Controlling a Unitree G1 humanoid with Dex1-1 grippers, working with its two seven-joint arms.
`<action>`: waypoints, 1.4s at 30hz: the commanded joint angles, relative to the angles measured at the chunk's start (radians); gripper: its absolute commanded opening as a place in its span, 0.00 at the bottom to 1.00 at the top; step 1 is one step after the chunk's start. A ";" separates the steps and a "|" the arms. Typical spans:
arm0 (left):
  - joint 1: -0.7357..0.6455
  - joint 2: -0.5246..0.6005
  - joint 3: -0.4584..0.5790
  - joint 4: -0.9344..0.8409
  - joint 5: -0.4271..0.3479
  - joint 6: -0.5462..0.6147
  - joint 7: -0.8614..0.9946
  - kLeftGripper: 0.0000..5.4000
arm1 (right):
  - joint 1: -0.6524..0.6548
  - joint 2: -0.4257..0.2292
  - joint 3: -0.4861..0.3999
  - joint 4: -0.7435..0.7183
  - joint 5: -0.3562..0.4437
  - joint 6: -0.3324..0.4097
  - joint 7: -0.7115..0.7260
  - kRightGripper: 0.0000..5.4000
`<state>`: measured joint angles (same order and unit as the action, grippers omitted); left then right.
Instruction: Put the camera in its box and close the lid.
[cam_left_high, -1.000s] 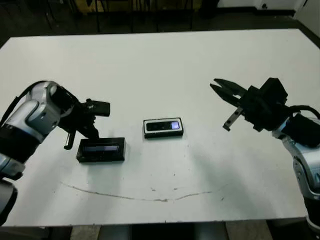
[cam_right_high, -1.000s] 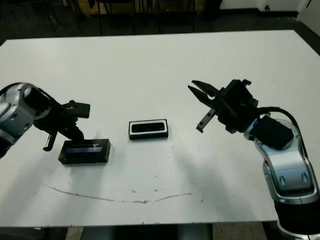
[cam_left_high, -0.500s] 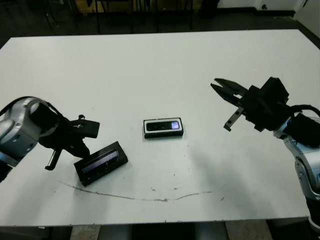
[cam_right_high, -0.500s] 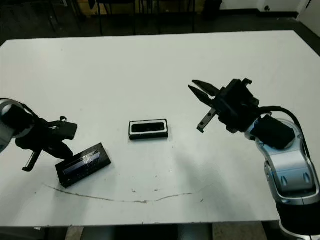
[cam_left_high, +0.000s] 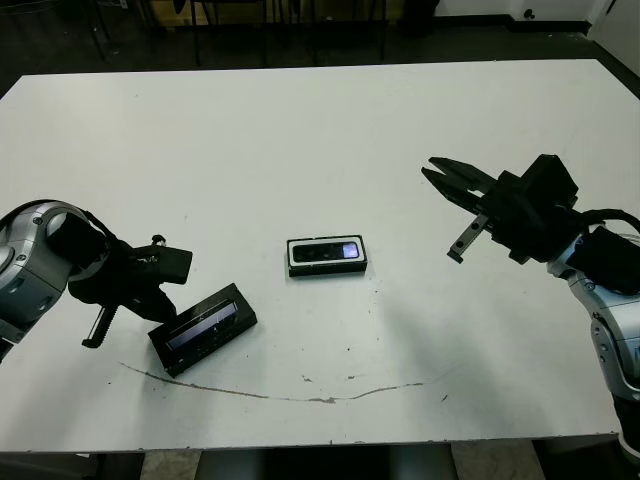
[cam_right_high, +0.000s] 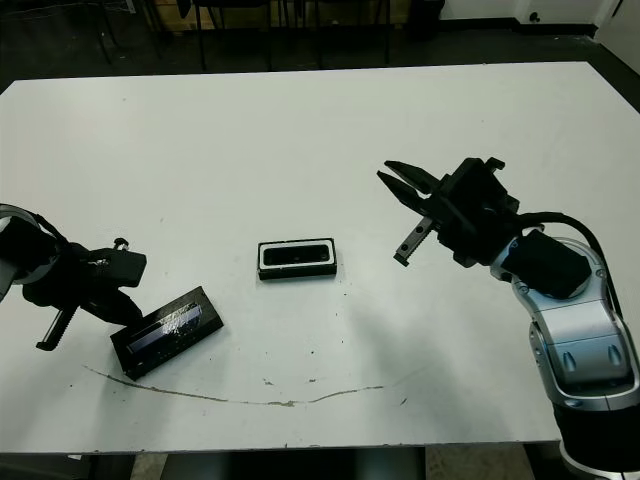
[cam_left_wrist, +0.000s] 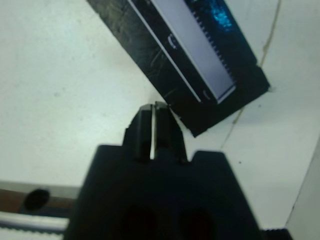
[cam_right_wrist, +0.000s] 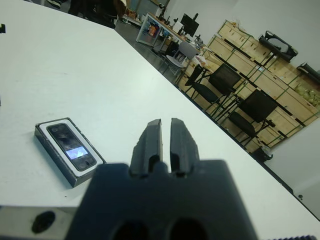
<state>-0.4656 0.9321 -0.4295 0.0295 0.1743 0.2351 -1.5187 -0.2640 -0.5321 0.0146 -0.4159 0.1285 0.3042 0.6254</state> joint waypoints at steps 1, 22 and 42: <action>0.044 0.007 -0.003 0.053 0.016 0.049 0.032 0.00 | 0.018 -0.011 0.000 0.005 -0.002 0.010 -0.004 0.00; 0.596 -0.336 0.891 -0.541 -0.503 0.198 0.819 0.18 | 0.041 -0.013 -0.020 0.010 0.023 0.006 -0.008 0.00; 0.604 -0.097 0.728 -0.578 -0.722 0.350 0.583 0.87 | 0.074 -0.013 -0.022 -0.004 0.027 -0.006 -0.014 0.00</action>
<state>0.1442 0.8160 0.3161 -0.5635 -0.5468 0.5761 -0.9220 -0.2066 -0.5429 -0.0065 -0.4236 0.1550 0.3024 0.6145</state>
